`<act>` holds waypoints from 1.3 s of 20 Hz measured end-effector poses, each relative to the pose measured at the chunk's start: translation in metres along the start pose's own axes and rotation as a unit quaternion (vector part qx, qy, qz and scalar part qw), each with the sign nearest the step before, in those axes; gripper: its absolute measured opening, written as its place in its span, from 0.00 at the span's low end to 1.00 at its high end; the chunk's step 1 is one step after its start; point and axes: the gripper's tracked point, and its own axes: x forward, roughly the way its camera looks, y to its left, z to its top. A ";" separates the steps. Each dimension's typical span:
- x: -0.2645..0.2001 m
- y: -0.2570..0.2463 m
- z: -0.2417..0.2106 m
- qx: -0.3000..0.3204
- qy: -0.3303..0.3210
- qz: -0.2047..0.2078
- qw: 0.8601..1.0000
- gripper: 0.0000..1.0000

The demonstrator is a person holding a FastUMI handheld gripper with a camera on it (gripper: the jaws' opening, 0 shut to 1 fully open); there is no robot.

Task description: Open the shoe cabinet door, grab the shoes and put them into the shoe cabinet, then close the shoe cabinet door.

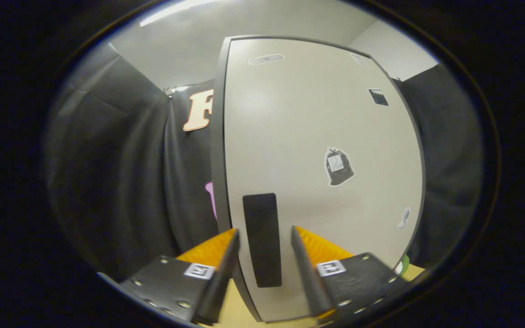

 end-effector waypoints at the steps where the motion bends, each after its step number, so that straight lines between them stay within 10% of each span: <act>1: 0.010 0.001 -0.002 -0.002 -0.001 0.003 1.000 0.53; 5: 0.007 0.000 -0.002 -0.026 0.000 -0.016 1.000 0.30; 26: -0.134 -0.070 0.029 -0.026 0.005 -0.054 0.998 0.30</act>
